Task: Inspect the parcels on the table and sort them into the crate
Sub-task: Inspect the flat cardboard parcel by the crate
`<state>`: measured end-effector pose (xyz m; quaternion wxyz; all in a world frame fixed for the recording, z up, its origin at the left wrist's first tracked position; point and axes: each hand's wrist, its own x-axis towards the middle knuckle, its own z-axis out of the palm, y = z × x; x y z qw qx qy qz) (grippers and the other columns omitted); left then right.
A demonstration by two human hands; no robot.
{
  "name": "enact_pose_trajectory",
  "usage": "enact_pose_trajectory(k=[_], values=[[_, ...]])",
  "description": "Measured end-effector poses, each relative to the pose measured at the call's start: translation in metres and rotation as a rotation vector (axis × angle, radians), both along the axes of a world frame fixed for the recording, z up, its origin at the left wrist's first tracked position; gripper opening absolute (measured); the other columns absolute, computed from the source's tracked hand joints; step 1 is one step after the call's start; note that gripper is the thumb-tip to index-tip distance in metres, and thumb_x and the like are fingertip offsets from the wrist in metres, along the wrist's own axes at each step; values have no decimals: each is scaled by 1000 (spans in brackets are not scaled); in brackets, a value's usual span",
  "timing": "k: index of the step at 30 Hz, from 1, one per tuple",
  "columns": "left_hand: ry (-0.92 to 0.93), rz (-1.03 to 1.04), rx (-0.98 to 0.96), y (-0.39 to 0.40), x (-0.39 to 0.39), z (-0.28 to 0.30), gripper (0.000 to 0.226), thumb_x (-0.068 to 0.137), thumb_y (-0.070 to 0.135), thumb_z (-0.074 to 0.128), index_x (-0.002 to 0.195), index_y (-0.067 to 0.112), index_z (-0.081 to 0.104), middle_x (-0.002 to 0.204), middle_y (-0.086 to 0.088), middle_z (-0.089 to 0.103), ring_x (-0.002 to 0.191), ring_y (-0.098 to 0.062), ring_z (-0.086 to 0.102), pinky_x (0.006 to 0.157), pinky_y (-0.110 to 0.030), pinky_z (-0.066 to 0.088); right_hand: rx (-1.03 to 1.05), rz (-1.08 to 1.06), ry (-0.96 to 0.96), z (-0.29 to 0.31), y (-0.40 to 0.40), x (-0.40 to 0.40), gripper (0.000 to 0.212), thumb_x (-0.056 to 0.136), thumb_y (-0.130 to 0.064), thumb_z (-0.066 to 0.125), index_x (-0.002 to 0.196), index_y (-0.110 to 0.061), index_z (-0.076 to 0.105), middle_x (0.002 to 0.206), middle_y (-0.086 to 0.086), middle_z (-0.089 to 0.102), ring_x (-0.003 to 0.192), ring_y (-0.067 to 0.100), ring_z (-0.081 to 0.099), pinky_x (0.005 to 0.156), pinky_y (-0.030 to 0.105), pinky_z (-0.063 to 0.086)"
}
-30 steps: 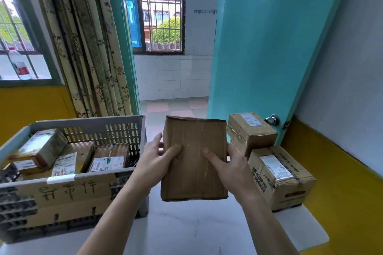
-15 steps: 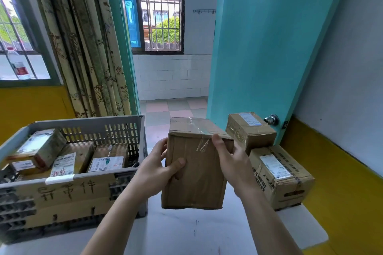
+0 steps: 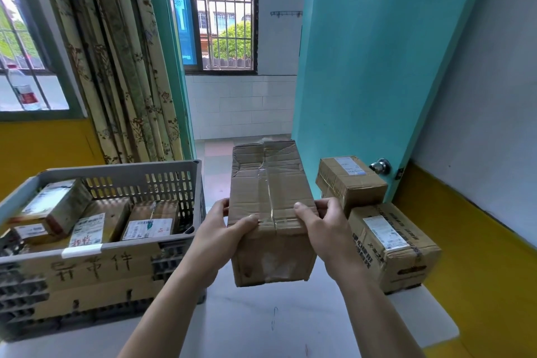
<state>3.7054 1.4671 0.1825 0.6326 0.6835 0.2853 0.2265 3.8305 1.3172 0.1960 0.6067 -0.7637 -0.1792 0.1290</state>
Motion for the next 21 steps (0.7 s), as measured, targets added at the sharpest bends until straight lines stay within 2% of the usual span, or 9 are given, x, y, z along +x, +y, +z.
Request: enact_pose_trajectory(k=[2, 4, 6, 8, 10, 13, 16, 19, 21], values=[[-19, -22, -1, 0, 1, 0, 32, 89, 21, 78, 112, 35, 60, 116, 0, 71, 99, -17, 74, 81, -31, 61, 20, -16, 13, -4, -1, 0, 26, 92, -29, 71, 111, -21, 55, 106, -4, 67, 95, 9, 64, 75, 26, 55], [-30, -12, -8, 1, 3, 2, 30, 90, 28, 78, 118, 29, 65, 115, -2, 74, 99, -17, 76, 83, -33, 62, 39, 5, 40, -6, -2, -1, 26, 89, -25, 73, 108, -24, 56, 108, -4, 69, 99, 14, 67, 84, 35, 59], [-30, 37, 1, 2, 3, 4, 35, 93, 39, 74, 122, 21, 67, 112, -1, 76, 97, -16, 76, 77, -29, 61, 20, 56, 28, -5, -3, -3, 29, 90, -23, 71, 114, -24, 56, 113, -8, 68, 103, 13, 65, 83, 30, 58], [22, 96, 64, 2, 3, 5, 40, 92, 43, 73, 123, 21, 63, 112, 0, 72, 96, -15, 74, 71, -25, 59, -27, 94, -12, -1, -3, -3, 31, 93, -26, 67, 122, -28, 55, 118, -9, 64, 107, 13, 62, 77, 22, 53], [65, 101, 120, -1, 2, 4, 38, 93, 42, 73, 123, 25, 58, 110, 5, 69, 96, -10, 70, 68, -21, 55, -78, 106, -50, 2, -2, 0, 24, 97, -37, 62, 119, -28, 63, 118, -6, 61, 107, 13, 59, 73, 18, 48], [91, 88, 163, -6, 1, -1, 32, 94, 38, 73, 119, 29, 55, 108, 10, 69, 95, -6, 68, 70, -21, 55, -115, 79, -107, -2, -1, 5, 31, 97, -46, 60, 120, -26, 70, 113, -3, 62, 106, 17, 60, 71, 16, 46], [82, 114, 98, -8, 2, -1, 31, 93, 38, 74, 112, 24, 55, 108, 2, 70, 95, -13, 70, 80, -35, 59, -98, 67, -128, -7, -2, 6, 29, 98, -41, 62, 119, -25, 72, 114, -1, 63, 106, 19, 62, 78, 24, 54], [145, 178, 89, -2, 4, 7, 48, 92, 61, 64, 101, 16, 51, 104, -4, 63, 87, -14, 61, 65, -31, 47, -104, 60, -102, -13, -2, 3, 23, 96, -36, 64, 113, -26, 75, 110, -5, 68, 102, 17, 65, 88, 37, 58], [216, 189, 150, 8, 6, 8, 62, 88, 74, 56, 101, 14, 50, 103, -5, 60, 85, -14, 56, 65, -31, 43, -67, 67, -32, -16, -3, 0, 17, 93, -31, 67, 108, -24, 73, 106, -9, 72, 99, 15, 69, 88, 40, 60]])
